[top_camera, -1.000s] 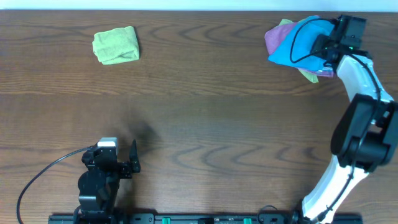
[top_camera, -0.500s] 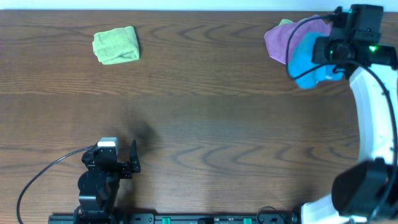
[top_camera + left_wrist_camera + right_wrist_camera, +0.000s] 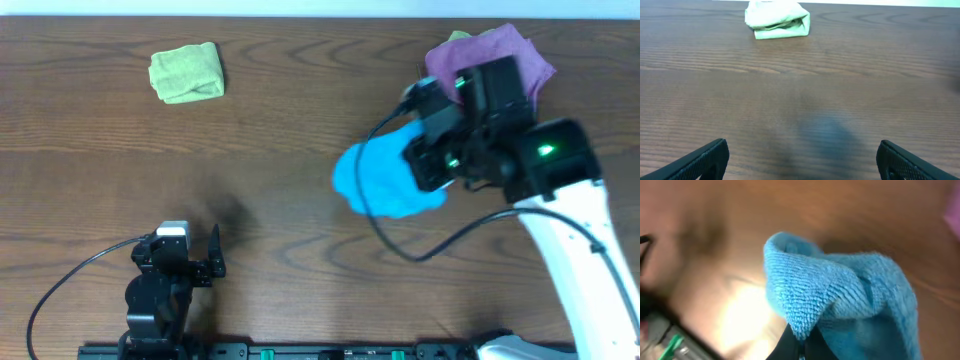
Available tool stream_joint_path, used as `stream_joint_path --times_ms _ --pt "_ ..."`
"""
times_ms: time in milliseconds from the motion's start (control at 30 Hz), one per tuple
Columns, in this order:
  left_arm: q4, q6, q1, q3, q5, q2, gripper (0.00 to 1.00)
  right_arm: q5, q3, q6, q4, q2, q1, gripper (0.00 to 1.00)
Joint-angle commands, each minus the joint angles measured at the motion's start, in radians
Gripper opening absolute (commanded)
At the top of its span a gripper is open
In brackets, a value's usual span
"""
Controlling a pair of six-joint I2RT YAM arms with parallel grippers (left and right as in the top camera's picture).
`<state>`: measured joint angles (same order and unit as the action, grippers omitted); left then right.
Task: Fold the cloth
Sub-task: 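Drag the blue cloth with the right gripper toward the table center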
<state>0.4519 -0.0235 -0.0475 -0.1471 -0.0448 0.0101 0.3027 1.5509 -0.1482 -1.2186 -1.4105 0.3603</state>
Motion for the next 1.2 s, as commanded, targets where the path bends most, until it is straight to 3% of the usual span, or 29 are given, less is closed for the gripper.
stream_joint_path --times_ms 0,167,300,367,400,467,500,833,1033,1167 --pt "0.008 -0.007 0.004 0.016 0.011 -0.006 0.95 0.144 -0.077 -0.033 0.042 0.000 0.105 0.01" --pt "0.008 -0.006 0.004 0.016 0.011 -0.006 0.95 0.119 -0.147 -0.032 0.165 -0.002 0.251 0.01" --pt "0.008 -0.007 0.004 0.016 0.011 -0.006 0.95 0.094 -0.210 -0.032 0.280 -0.048 0.267 0.01" --pt "0.008 -0.007 0.004 0.016 0.011 -0.006 0.95 -0.072 -0.243 -0.017 0.329 -0.101 0.251 0.01" --pt "0.008 -0.007 0.004 0.016 0.011 -0.006 0.95 -0.203 -0.250 0.038 0.358 -0.132 0.235 0.11" --pt "0.008 -0.007 0.004 0.016 0.011 -0.006 0.95 -0.359 -0.249 0.134 0.393 -0.176 0.201 0.85" --pt "0.008 -0.007 0.004 0.016 0.011 -0.006 0.95 -0.394 -0.248 0.167 0.401 -0.184 0.183 0.99" --pt "0.008 -0.007 0.004 0.016 0.011 -0.006 0.95 -0.364 -0.265 0.203 0.369 -0.147 0.036 0.99" --pt "-0.010 -0.003 0.004 0.016 0.006 -0.006 0.96 -0.122 -0.414 0.145 0.525 -0.201 -0.167 0.99" --pt "-0.056 0.039 0.004 0.016 -0.111 -0.006 0.95 -0.035 -0.423 0.115 0.558 -0.254 -0.254 0.98"
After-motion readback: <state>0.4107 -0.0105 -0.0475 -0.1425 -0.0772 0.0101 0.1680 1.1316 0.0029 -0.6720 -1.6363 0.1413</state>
